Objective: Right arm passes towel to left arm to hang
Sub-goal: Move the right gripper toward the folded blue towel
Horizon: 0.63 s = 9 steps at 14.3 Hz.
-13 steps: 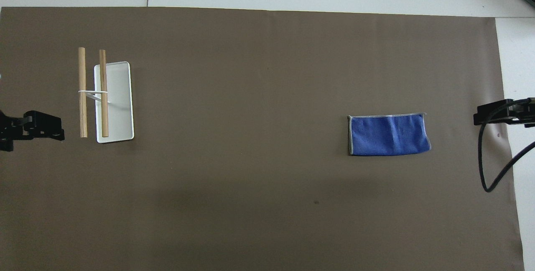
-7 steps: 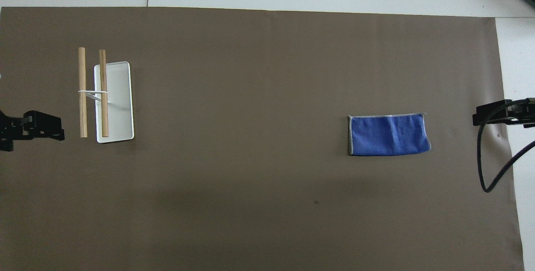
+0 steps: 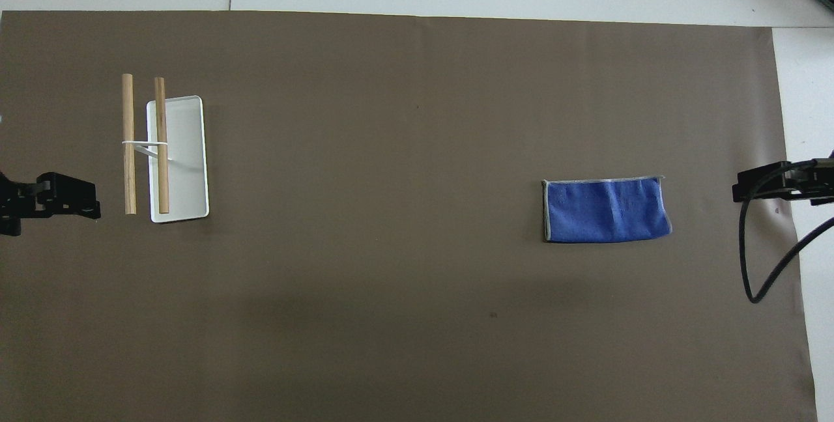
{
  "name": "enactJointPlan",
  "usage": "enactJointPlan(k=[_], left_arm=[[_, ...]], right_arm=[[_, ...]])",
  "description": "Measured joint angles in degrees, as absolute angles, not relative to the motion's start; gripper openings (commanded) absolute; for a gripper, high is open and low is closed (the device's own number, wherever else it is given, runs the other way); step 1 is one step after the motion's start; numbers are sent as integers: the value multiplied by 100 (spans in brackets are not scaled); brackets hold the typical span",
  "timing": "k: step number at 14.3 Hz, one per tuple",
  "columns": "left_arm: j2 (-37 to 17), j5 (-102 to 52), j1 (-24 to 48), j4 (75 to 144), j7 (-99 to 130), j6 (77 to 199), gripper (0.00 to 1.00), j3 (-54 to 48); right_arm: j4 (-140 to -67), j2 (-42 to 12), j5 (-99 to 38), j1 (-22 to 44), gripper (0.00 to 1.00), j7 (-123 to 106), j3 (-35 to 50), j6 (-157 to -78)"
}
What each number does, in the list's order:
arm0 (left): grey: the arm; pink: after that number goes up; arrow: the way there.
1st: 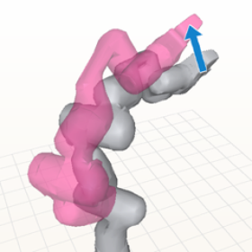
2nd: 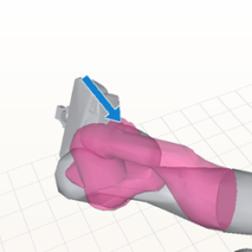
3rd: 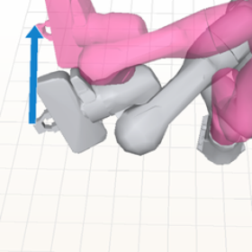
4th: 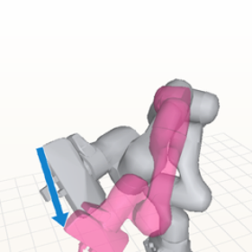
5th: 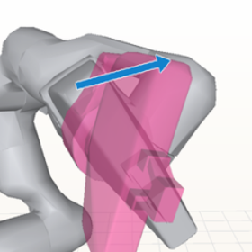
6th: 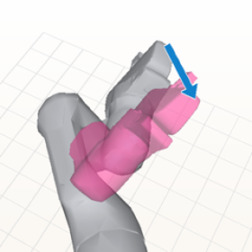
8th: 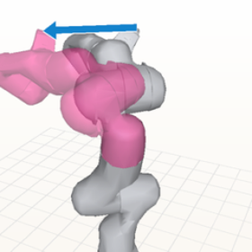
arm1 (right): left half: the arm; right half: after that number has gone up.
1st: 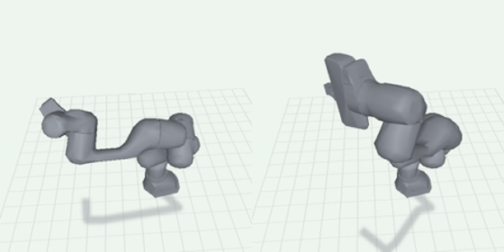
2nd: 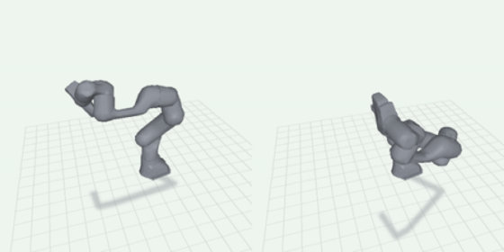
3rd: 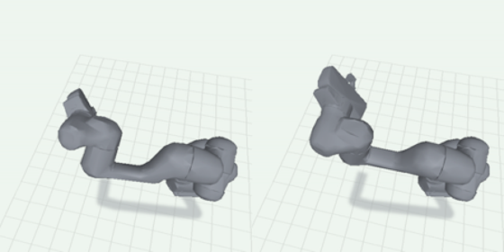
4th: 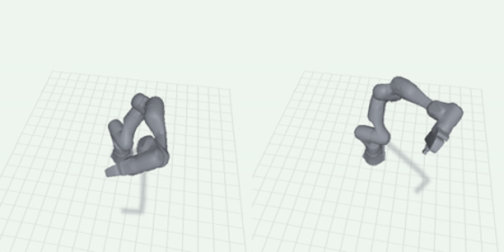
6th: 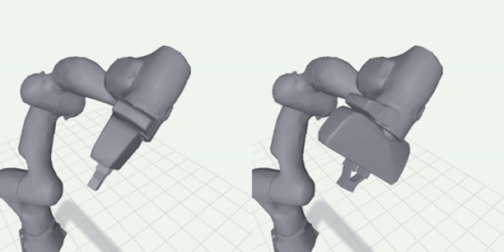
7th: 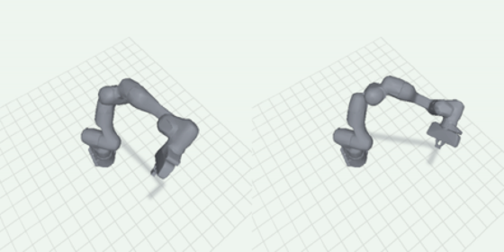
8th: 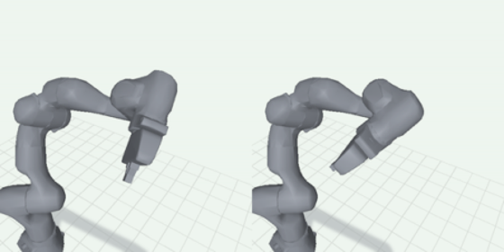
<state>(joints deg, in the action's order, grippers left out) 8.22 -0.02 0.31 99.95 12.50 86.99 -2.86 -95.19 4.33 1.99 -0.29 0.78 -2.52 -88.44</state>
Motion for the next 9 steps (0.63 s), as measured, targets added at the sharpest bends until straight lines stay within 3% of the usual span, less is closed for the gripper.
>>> enactJointPlan(k=[9], left_arm=[[822, -2, 31, 9995, 1251, 8699, 100, -286]], right_arm=[[-10294, 766, 197, -4, 100, 58, -246, -9439]])
